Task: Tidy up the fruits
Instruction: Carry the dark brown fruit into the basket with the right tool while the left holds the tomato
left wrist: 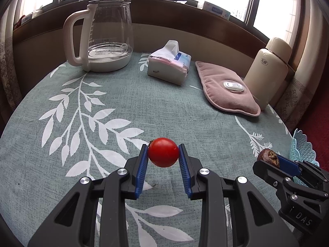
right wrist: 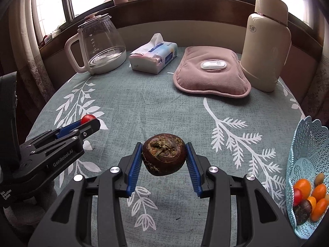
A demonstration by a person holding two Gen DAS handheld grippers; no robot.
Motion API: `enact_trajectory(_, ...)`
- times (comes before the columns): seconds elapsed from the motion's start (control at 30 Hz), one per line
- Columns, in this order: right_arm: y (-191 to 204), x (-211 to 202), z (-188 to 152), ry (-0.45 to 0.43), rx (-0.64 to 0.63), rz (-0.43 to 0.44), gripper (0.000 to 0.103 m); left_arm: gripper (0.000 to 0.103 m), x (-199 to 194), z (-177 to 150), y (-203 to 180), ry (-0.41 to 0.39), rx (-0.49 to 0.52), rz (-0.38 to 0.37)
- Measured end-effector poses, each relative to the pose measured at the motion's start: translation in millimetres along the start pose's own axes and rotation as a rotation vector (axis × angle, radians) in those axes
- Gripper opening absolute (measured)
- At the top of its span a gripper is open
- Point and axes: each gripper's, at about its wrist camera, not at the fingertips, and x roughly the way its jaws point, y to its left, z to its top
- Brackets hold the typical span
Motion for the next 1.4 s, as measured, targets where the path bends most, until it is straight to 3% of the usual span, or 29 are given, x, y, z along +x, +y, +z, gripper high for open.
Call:
enact_trajectory(0.4,-41,-44,3,-0.078,0.107,-0.027,0.043,0.030,-2,1,0,0.000,-0.007,0.005)
enact_trajectory(0.87,-151,-86,-1,-0.141,0.350,-0.177,0.043,0.030,1,0,-2,0.007,0.002,0.007)
enact_trajectory(1.17,-222,-74,-19,-0.022,0.533,-0.265,0.043,0.030,3,-2,-2,0.012,0.006,0.010)
enact_trajectory(1.4,-243,-52,-32,0.066,0.596,-0.278,0.043,0.030,5,-3,-3,0.018,0.016,0.008)
